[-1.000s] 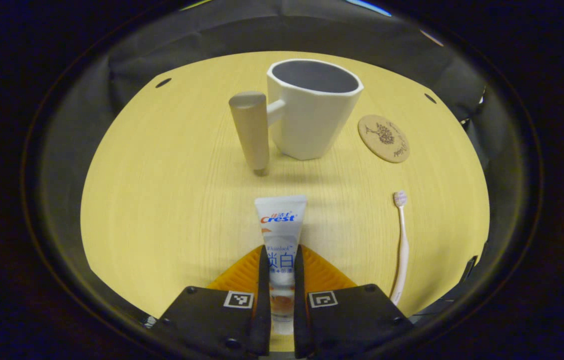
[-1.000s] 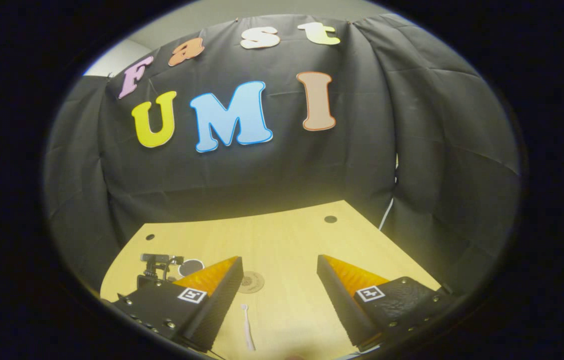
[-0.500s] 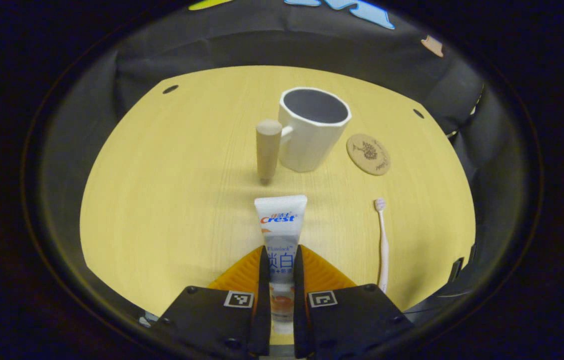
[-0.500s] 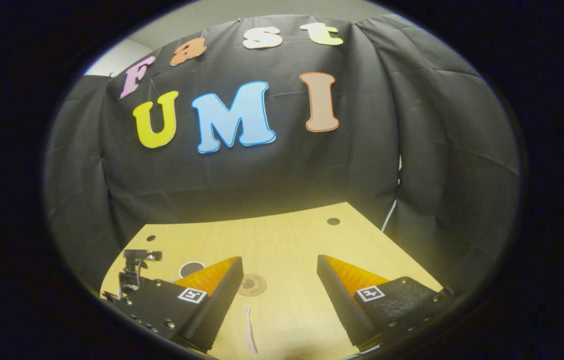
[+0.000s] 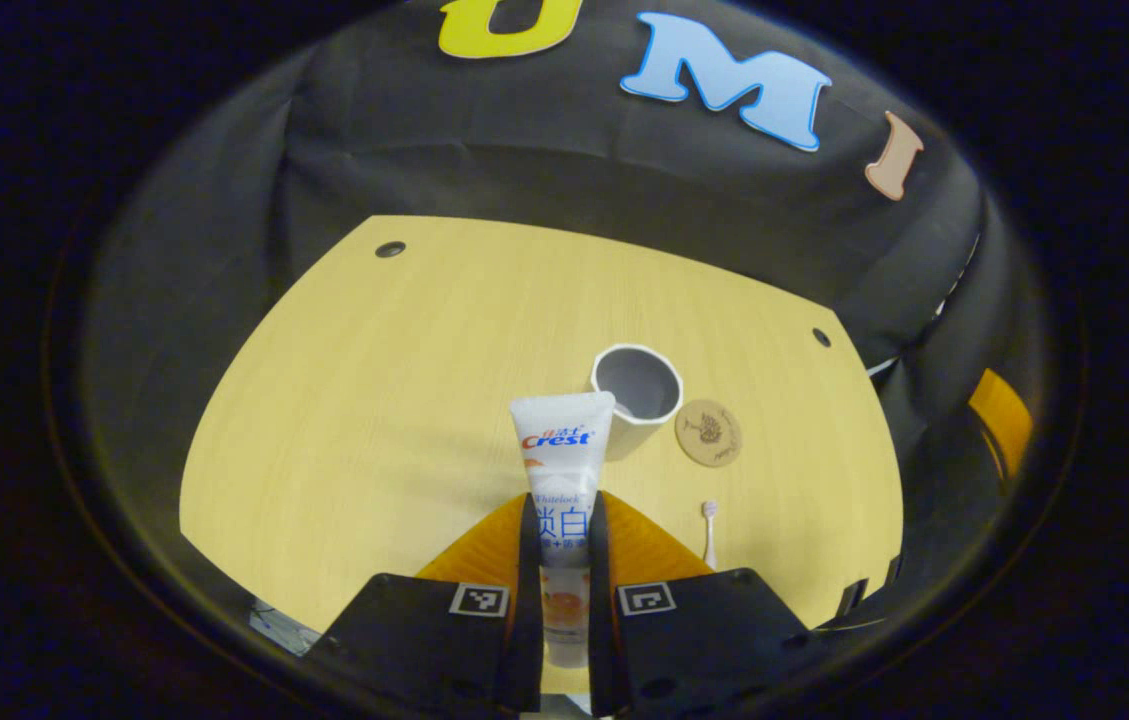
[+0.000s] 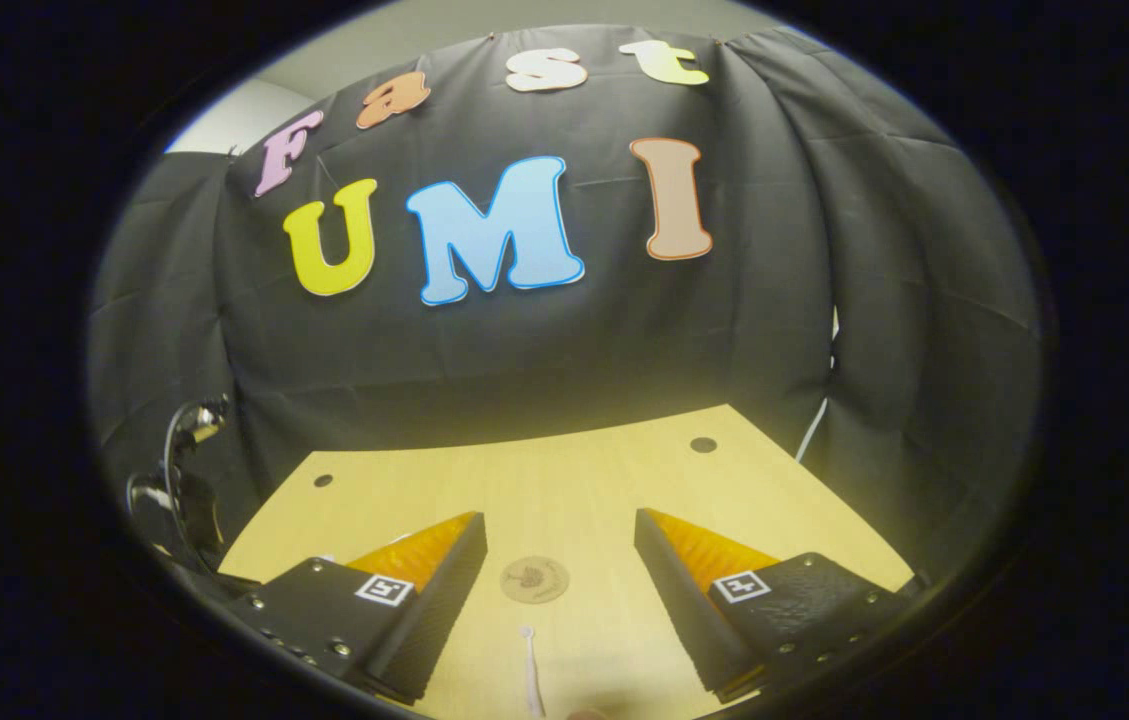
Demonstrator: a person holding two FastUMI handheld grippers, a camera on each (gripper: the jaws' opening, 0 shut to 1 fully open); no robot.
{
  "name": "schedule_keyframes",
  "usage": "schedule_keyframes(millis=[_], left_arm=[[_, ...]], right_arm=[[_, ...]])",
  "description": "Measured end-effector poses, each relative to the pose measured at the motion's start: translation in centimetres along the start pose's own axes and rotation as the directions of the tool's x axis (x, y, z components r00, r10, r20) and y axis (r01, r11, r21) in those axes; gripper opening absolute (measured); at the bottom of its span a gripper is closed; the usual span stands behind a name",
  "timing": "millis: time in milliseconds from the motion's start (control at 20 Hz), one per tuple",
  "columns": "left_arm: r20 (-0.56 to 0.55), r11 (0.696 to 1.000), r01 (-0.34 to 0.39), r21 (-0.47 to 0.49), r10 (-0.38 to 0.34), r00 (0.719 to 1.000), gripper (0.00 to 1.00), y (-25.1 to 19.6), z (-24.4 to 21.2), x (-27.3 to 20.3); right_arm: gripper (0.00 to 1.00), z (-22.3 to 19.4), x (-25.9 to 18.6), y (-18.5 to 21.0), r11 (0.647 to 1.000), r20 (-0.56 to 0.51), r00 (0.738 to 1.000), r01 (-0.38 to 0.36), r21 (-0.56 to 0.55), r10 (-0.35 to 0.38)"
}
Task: Put the toothbrush and toothpaste on the desktop into the cup, then pick up the cup and place it on the coaster on the desktop.
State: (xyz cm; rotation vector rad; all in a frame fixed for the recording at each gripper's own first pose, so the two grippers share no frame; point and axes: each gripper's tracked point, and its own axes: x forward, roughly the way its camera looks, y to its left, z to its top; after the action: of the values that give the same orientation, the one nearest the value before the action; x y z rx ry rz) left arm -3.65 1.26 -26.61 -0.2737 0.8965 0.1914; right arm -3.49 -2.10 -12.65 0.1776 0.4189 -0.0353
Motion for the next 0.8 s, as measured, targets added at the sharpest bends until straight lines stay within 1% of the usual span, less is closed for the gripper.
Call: schedule_keyframes(millis=[100,200,350,500,600,650,800], left_arm=[[0.041,0.999,0.030,-0.014,-0.029,0.999,0.25,-0.9,3.3,0.1],[0.081,0.999,0.045,-0.002,-0.045,0.996,0.25,-1.5,6.4,0.3],[0.123,0.997,0.079,0.020,-0.080,0.989,0.25,-2.8,10.0,0.5],[0.160,0.993,0.111,0.040,-0.116,0.980,0.25,-4.2,13.3,2.1],[0.185,0.989,0.132,0.063,-0.142,0.973,0.24,-5.2,15.5,3.2],[0.194,0.987,0.140,0.082,-0.154,0.969,0.25,-5.8,16.3,3.9],[0.242,0.980,0.162,0.114,-0.186,0.952,0.24,-7.2,17.8,5.7]], right_arm=[[0.93,-0.1,0.3,0.1,1.000,-0.002,1.000,-0.002,0.006,0.002],[0.93,0.2,0.4,-0.2,1.000,0.004,1.000,0.004,0.013,-0.004],[0.93,0.4,0.8,-1.2,0.999,0.008,0.999,0.034,0.023,-0.034],[0.93,1.0,0.9,-3.0,0.996,0.016,0.997,0.081,0.026,-0.081],[0.93,1.4,0.7,-4.6,0.992,0.029,0.992,0.125,0.027,-0.126],[0.93,1.5,0.5,-5.4,0.989,0.034,0.988,0.146,0.031,-0.147],[0.93,1.9,-0.1,-8.1,0.975,0.040,0.975,0.217,0.044,-0.218]])
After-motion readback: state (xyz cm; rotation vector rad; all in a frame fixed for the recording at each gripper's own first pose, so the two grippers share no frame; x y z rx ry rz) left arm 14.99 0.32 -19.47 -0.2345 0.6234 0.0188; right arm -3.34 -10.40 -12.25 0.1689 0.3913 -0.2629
